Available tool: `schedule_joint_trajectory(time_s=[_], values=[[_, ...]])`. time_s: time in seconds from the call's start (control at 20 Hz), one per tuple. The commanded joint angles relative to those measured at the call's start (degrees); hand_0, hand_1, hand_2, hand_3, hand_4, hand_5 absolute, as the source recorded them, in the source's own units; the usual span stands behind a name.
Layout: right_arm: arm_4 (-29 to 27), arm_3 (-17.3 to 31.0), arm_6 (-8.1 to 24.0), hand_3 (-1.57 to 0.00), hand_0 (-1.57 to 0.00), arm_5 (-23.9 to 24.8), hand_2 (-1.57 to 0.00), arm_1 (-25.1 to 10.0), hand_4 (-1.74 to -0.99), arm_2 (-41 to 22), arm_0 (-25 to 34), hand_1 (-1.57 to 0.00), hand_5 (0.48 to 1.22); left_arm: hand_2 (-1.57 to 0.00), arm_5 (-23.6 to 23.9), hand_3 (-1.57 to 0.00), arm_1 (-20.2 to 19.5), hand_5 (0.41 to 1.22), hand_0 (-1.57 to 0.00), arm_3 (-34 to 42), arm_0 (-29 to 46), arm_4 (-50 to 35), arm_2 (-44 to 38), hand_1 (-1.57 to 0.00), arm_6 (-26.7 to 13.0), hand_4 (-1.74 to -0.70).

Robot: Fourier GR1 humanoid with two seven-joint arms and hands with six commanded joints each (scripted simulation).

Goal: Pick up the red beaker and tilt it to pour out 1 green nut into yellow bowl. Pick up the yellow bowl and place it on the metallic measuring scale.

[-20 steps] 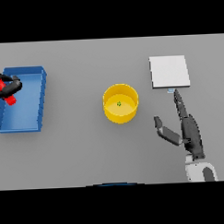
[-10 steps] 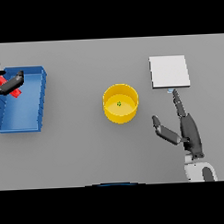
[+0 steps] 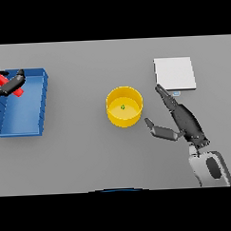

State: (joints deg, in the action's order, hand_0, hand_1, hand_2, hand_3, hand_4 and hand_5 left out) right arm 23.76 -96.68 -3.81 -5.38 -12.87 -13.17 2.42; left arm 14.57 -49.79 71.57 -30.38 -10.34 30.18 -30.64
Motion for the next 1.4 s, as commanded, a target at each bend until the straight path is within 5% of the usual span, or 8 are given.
schedule_joint_trajectory(time_s=[0.0, 0.1, 0.4, 1.05, 1.35], values=[[2.3, 0.9, 1.2, 0.0, 0.0, -0.6, 0.0, -1.5, -1.268, -0.9, 1.7, 0.0, 0.691, -0.01, -0.2, -0.01, 0.3, 0.709, -0.01, -0.5, -0.1, 0.1, 0.2, -0.01, 0.5, -0.79], [7.2, 1.7, 2.6, 0.0, 0.0, -2.6, 0.0, -3.7, -1.282, -4.0, 5.0, 0.0, 0.677, 0.0, -0.3, 0.0, 0.4, 0.709, 0.0, 0.3, 0.3, -0.1, 0.6, 0.0, 0.2, -0.79], [15.3, 7.4, -1.3, 0.0, 0.0, -8.9, 0.0, -9.5, -1.269, -10.5, 15.5, 0.0, 0.662, 0.0, -0.1, 0.0, -0.3, 0.721, 0.0, 0.5, 0.0, -0.2, 0.1, 0.0, 0.1, -0.8], [18.8, 22.2, -6.7, 0.0, 0.0, -17.5, 0.0, -7.7, -1.243, -18.7, 29.3, 0.0, 0.682, 0.0, -0.6, 0.0, -0.2, 0.729, 0.0, 0.4, 0.0, 0.1, 0.8, 0.0, 0.5, -0.8], [20.8, 26.4, -5.7, 0.0, 0.0, -20.2, 0.0, -6.5, -1.295, -21.6, 31.7, 0.0, 0.671, 0.0, -1.3, 0.0, -0.3, 0.735, 0.0, -0.2, -0.4, -0.1, 0.3, 0.0, 0.6, -0.8]])
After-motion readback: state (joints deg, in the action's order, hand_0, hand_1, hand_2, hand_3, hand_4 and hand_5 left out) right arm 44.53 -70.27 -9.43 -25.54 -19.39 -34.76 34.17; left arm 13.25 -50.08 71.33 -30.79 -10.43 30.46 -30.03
